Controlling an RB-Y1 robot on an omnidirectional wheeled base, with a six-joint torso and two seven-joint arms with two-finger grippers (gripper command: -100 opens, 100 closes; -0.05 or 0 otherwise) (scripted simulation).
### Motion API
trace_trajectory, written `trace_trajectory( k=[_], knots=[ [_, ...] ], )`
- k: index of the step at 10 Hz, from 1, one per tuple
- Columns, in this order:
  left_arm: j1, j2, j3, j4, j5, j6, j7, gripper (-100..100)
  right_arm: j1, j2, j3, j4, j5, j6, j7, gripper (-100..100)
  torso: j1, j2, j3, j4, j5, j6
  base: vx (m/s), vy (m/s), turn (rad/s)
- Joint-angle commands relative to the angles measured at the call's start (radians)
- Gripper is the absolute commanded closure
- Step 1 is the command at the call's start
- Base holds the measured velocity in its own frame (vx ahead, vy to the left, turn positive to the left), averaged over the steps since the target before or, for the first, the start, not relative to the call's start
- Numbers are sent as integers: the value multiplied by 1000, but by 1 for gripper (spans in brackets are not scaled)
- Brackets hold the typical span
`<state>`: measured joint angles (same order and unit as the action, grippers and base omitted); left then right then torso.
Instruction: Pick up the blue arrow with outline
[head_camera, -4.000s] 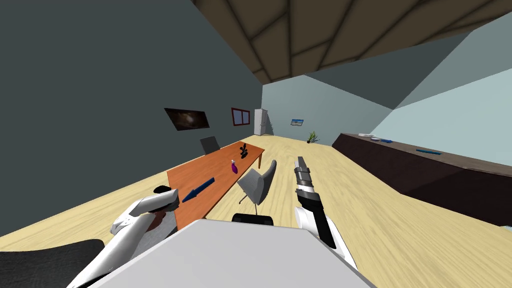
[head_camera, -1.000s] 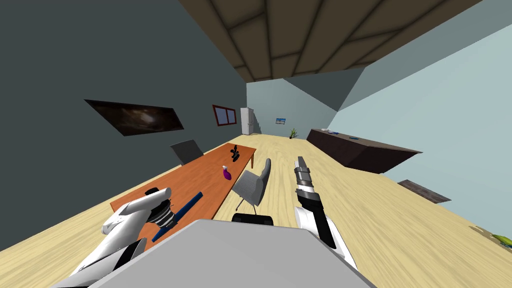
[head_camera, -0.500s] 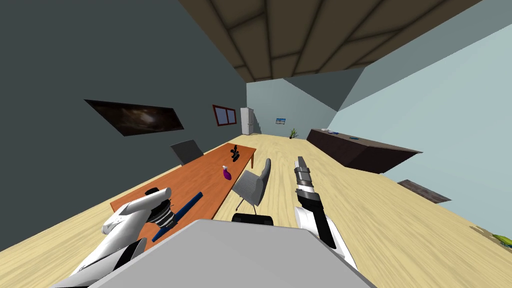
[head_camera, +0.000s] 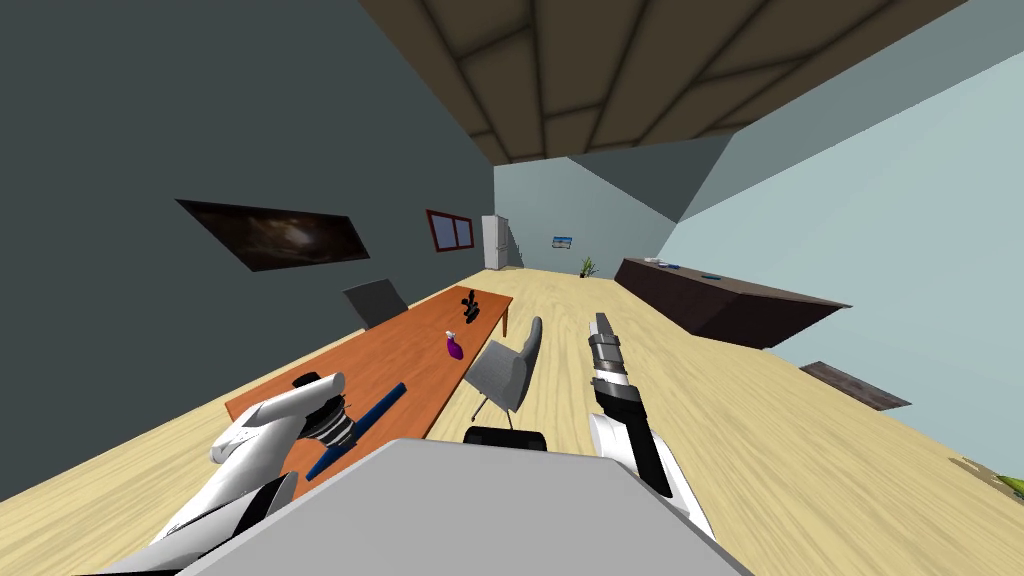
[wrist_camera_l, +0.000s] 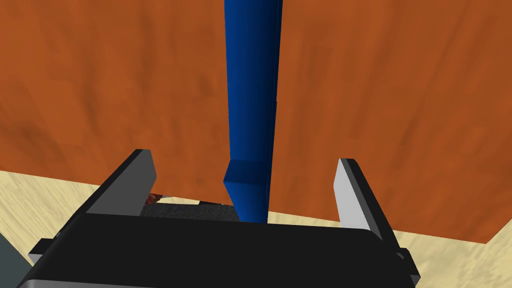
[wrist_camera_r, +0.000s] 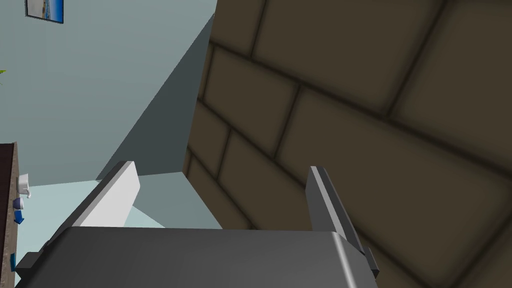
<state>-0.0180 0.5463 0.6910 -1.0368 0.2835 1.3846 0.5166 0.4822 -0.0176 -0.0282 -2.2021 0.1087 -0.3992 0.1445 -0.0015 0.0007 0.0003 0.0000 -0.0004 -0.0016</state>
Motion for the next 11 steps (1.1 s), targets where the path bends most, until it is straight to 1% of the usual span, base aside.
trace_trajectory(
  k=[1,2,3,4,5,6,7,8,9,10,11],
  knots=[
    [0,0,0,0,0,0,0,0,0,0,0,0,0,0,0,0,0,0,0,0,0,0,0,0,0],
    [50,29,-46,22,50,-50,14,-100,0,0,0,0,0,0,0,0,0,0,0,0,0,0,-5,-10,-394],
    [68,29,-46,22,77,-54,14,-100,0,0,0,0,0,0,0,0,0,0,0,0,0,2,-7,2,-177],
    [68,29,-46,22,102,-54,14,-100,0,0,0,0,0,0,0,0,1,1,0,0,0,0,-4,2,63],
    [117,58,-91,44,135,-98,28,-100,0,0,0,0,0,0,0,0,1,1,0,0,0,-1,-7,-12,-307],
    [136,58,-91,44,168,-107,28,-100,0,0,0,0,0,0,0,0,0,1,0,0,0,1,-8,-3,-184],
    [136,58,-91,44,201,-107,28,-100,0,0,0,0,0,0,0,0,0,1,0,0,0,0,-4,0,14],
    [183,88,-137,65,231,-158,42,-100,0,0,0,0,0,0,0,0,1,0,0,0,0,0,-4,-11,-302],
    [203,88,-137,65,261,-161,42,-100,0,0,0,0,0,0,0,0,0,0,0,0,0,1,-5,-2,-189],
    [203,88,-137,65,291,-161,42,-100,0,0,0,0,0,0,0,0,1,1,0,0,0,0,0,0,0],
    [203,88,-137,65,306,-161,42,-100,0,0,0,0,0,0,0,0,1,0,0,0,0,0,-1,-1,23]
  ],
)
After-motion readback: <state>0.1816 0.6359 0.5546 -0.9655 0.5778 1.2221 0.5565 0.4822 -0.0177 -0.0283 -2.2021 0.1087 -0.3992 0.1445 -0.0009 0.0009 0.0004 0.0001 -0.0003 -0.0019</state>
